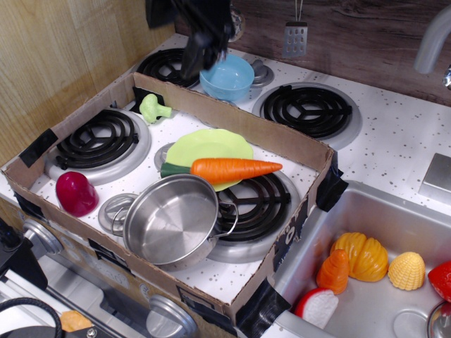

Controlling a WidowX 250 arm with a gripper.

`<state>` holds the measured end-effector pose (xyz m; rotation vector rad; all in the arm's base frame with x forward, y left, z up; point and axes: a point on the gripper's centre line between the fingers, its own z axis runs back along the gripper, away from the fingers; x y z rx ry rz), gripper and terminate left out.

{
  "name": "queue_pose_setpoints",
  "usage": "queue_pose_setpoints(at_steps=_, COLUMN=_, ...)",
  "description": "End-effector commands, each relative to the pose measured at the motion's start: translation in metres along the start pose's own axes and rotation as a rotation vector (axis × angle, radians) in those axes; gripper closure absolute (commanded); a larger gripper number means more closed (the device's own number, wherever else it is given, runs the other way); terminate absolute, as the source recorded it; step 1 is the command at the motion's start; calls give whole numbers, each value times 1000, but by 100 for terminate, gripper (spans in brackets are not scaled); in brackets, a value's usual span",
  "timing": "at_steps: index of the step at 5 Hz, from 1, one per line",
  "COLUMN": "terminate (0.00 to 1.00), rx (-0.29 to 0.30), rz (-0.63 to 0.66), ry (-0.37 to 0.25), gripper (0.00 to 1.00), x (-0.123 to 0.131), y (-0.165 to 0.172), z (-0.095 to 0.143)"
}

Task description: Put carrot on plate

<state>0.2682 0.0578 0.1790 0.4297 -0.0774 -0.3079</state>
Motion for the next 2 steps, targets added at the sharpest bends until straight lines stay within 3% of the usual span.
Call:
queue_pose_setpoints(at_steps=1, terminate=0, rx=-83, rz=117, ry=23, gripper=0, x=5, y=5, z=34)
queue_pose_setpoints(at_steps=2, terminate=100, rx=-83, rz=117, ry=23, gripper=0, x=5, y=5, z=34)
